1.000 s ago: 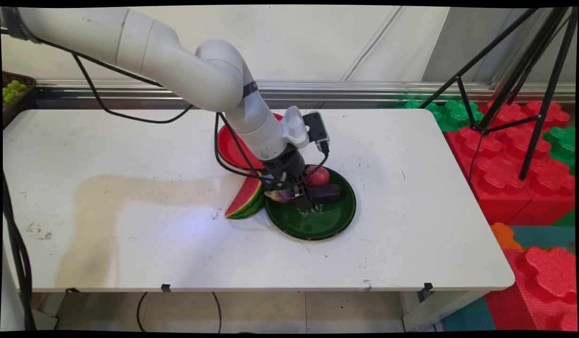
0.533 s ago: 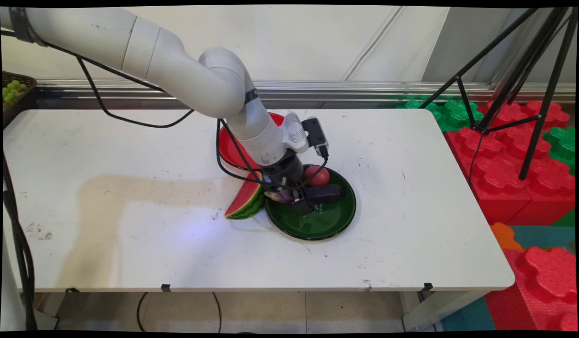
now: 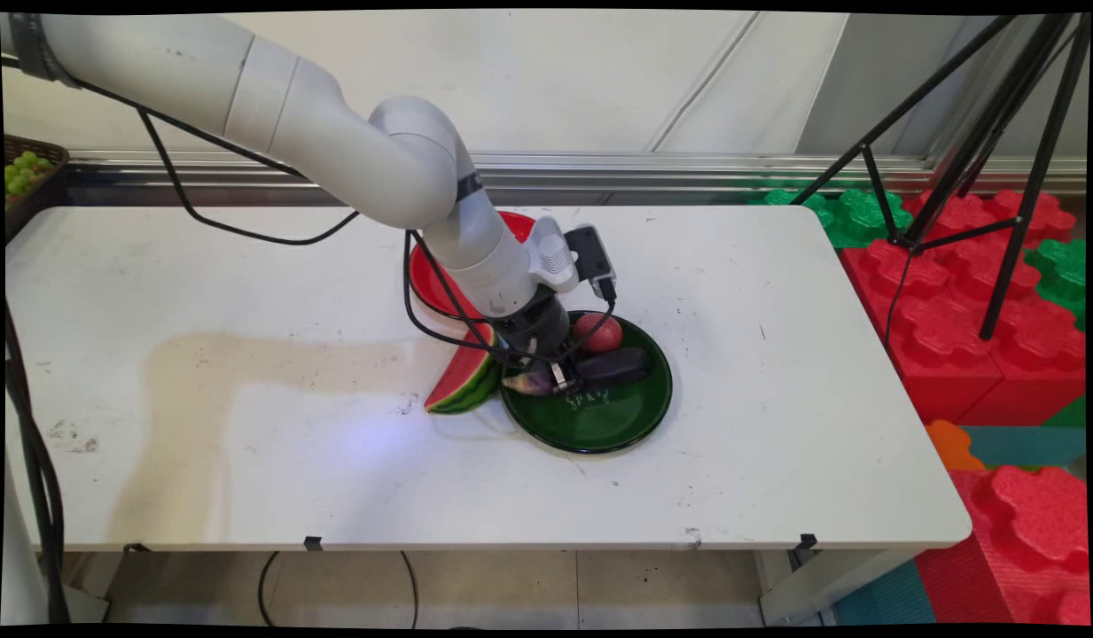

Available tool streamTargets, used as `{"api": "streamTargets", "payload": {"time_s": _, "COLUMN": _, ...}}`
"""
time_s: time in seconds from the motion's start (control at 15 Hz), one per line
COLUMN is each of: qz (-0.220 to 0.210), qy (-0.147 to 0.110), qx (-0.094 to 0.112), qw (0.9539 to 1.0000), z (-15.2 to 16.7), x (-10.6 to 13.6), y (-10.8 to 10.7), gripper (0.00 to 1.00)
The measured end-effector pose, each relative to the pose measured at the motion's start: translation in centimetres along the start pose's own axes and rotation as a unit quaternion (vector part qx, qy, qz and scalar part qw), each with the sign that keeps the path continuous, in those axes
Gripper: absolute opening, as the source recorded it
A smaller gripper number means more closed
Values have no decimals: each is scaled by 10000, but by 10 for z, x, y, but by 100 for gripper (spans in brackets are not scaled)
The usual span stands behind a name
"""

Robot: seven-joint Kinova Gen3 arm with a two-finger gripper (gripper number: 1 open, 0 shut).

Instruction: Place the picked object on the table

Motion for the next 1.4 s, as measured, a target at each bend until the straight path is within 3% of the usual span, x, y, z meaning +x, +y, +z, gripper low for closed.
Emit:
{"api": "streamTargets", "payload": {"time_s": 0.73, "qz": -41, "qy": 339, "qx": 226, "qw": 9992, "z": -49, "x": 3, "y": 2, "gripper": 0}}
{"api": "streamTargets", "payload": {"time_s": 1.07, "qz": -6, "qy": 521, "qx": 443, "qw": 9977, "z": -100, "x": -5, "y": 1, "gripper": 0}}
{"api": "streamTargets", "payload": {"time_s": 1.4, "qz": -14, "qy": 601, "qx": 621, "qw": 9963, "z": -152, "x": -34, "y": -6, "gripper": 0}}
